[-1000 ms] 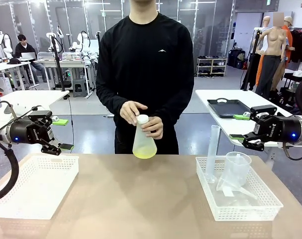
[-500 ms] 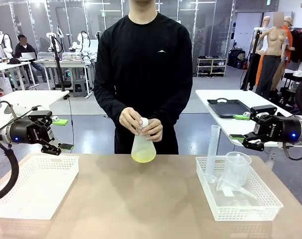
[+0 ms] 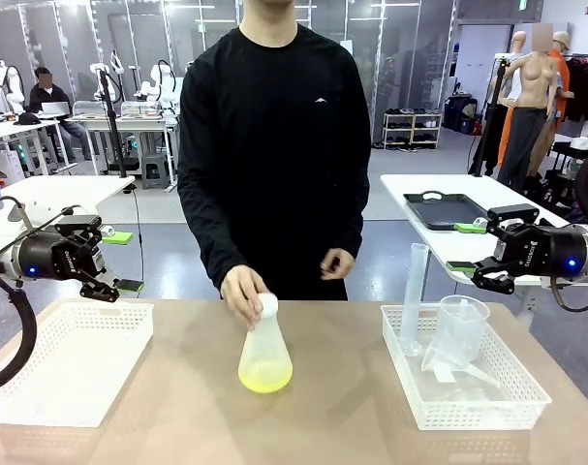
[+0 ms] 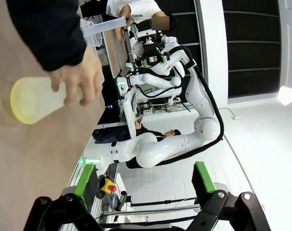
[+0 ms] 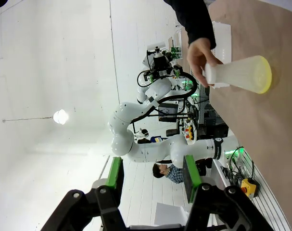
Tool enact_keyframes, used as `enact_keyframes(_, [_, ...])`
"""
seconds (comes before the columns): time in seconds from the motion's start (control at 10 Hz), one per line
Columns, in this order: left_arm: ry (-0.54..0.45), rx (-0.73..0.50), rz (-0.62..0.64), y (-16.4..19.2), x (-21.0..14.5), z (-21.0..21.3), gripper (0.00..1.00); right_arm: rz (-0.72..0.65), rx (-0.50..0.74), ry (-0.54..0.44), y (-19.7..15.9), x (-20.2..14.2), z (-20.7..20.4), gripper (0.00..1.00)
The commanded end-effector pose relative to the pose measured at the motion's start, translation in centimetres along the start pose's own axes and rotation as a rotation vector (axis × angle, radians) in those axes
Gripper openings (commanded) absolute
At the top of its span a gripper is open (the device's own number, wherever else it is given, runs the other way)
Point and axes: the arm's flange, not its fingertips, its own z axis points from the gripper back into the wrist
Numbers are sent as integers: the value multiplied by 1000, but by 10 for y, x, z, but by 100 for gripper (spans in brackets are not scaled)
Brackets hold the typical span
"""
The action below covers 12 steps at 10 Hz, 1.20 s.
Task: Prepare the solutions needed for the experiment.
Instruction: When the human places the Big flask in the center of the table, pick up the Big flask and place it in the left Organizing basket.
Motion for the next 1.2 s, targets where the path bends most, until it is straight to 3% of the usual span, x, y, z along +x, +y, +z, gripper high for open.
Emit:
enact_keyframes(0.0, [3, -11, -3, -3, 0, 0, 100, 13, 21, 0, 1, 0, 0, 63])
enact_keyframes(0.4, [23, 74, -138, -5, 10, -14, 100, 13, 21, 0, 1, 0, 0, 63])
enact_keyframes(0.6, [74, 162, -342, -11, 21, -25, 100, 13, 21, 0, 1, 0, 0, 63])
enact_keyframes(0.7, [61, 268, -453, -9, 29, -28, 100, 13, 21, 0, 1, 0, 0, 63])
enact_keyframes(0.8, [95, 314, -611, -9, 35, -32, 100, 13, 21, 0, 1, 0, 0, 63])
enact_keyframes(1.1, [145, 431, -714, -9, 58, -66, 100, 13, 21, 0, 1, 0, 0, 63])
